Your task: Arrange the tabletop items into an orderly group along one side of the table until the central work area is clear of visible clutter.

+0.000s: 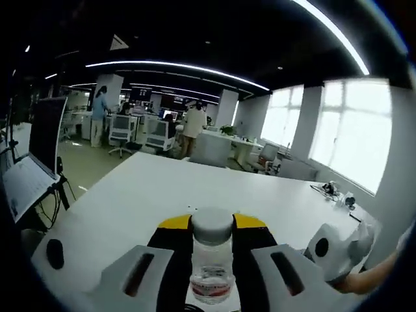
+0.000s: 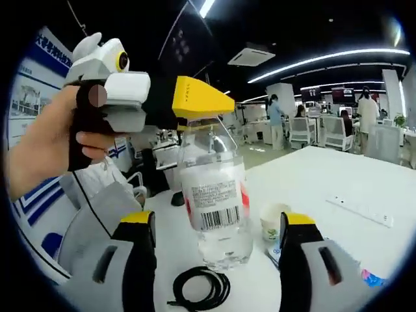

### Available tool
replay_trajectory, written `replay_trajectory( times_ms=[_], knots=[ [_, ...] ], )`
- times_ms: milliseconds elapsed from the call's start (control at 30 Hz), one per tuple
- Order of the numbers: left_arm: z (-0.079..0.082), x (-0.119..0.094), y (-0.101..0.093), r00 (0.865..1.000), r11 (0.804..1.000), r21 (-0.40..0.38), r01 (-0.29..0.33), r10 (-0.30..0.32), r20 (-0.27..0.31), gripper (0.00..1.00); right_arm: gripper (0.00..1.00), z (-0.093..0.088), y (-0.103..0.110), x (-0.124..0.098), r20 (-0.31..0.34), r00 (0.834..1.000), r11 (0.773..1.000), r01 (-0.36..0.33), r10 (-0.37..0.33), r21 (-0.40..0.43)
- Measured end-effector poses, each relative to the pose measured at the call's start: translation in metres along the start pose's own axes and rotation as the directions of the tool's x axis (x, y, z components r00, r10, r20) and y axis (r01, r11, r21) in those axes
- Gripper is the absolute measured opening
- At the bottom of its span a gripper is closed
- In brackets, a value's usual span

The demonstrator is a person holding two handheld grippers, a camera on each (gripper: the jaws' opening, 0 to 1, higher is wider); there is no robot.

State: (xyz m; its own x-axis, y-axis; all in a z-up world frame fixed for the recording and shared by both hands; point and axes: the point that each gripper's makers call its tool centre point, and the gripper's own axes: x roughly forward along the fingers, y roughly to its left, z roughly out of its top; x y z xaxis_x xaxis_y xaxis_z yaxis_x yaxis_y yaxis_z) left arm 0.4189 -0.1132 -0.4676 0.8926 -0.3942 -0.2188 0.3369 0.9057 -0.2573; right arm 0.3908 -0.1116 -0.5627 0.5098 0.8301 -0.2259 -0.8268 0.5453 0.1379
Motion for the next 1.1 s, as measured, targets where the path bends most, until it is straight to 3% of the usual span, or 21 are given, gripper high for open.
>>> replay_trajectory(
  times_ms=[167,367,433,500,567,667,700,733,800,933,1000,1067,1100],
  knots=[
    [-0.001,0.000,-0.020,0.999,0.999,0.006,0.051,-0.051,-0.003,0.20,0.44,0.000,-0.002,-0.007,-0.009,1.000,0.999,-0.030,0.030,-0.038],
    [-0.002,0.001,-0.031,0.998,0.997,0.016,0.070,-0.070,-0.005,0.20,0.41,-0.001,-0.005,-0.016,-0.013,0.999,0.998,-0.038,0.037,-0.052],
    [0.000,0.000,-0.039,0.993,0.991,0.065,0.116,-0.116,-0.009,0.20,0.40,0.001,-0.005,-0.020,-0.003,0.998,0.997,-0.058,0.058,-0.060],
    [0.004,-0.002,-0.039,0.992,0.991,0.055,0.124,-0.125,0.013,0.21,0.39,0.005,-0.004,-0.024,0.004,0.997,0.994,-0.077,0.078,-0.071],
    [0.010,-0.006,-0.042,0.985,0.984,0.047,0.171,-0.172,0.026,0.21,0.38,0.012,0.000,-0.031,0.022,0.993,0.990,-0.113,0.115,-0.084],
    [0.022,-0.011,-0.052,0.963,0.964,0.060,0.259,-0.263,0.062,0.22,0.37,0.023,0.007,-0.040,0.046,0.982,0.982,-0.179,0.182,-0.063],
    [0.026,-0.012,-0.058,0.946,0.947,0.084,0.311,-0.317,0.075,0.22,0.37,0.026,0.007,-0.042,0.047,0.980,0.980,-0.191,0.193,-0.059],
    [0.027,-0.012,-0.057,0.946,0.948,0.056,0.314,-0.317,0.071,0.22,0.37,0.027,0.007,-0.043,0.048,0.979,0.979,-0.196,0.199,-0.057],
    [0.032,-0.012,-0.063,0.927,0.931,0.049,0.361,-0.364,0.088,0.22,0.36,0.033,0.010,-0.045,0.080,0.971,0.974,-0.225,0.227,-0.032],
    [0.044,-0.020,-0.080,0.866,0.873,0.084,0.481,-0.488,0.108,0.22,0.35,0.043,0.015,-0.054,0.135,0.953,0.962,-0.273,0.272,-0.008],
    [0.055,-0.027,-0.087,0.821,0.831,0.051,0.553,-0.555,0.137,0.24,0.34,0.044,0.018,-0.057,0.147,0.948,0.958,-0.287,0.284,-0.003],
    [0.062,-0.033,-0.089,0.768,0.779,0.069,0.623,-0.626,0.139,0.30,0.34,0.048,0.023,-0.061,0.184,0.931,0.947,-0.322,0.314,0.012],
    [0.063,-0.034,-0.087,0.753,0.764,0.070,0.641,-0.644,0.134,0.38,0.34,0.050,0.024,-0.064,0.209,0.922,0.939,-0.341,0.326,0.037]
  ],
)
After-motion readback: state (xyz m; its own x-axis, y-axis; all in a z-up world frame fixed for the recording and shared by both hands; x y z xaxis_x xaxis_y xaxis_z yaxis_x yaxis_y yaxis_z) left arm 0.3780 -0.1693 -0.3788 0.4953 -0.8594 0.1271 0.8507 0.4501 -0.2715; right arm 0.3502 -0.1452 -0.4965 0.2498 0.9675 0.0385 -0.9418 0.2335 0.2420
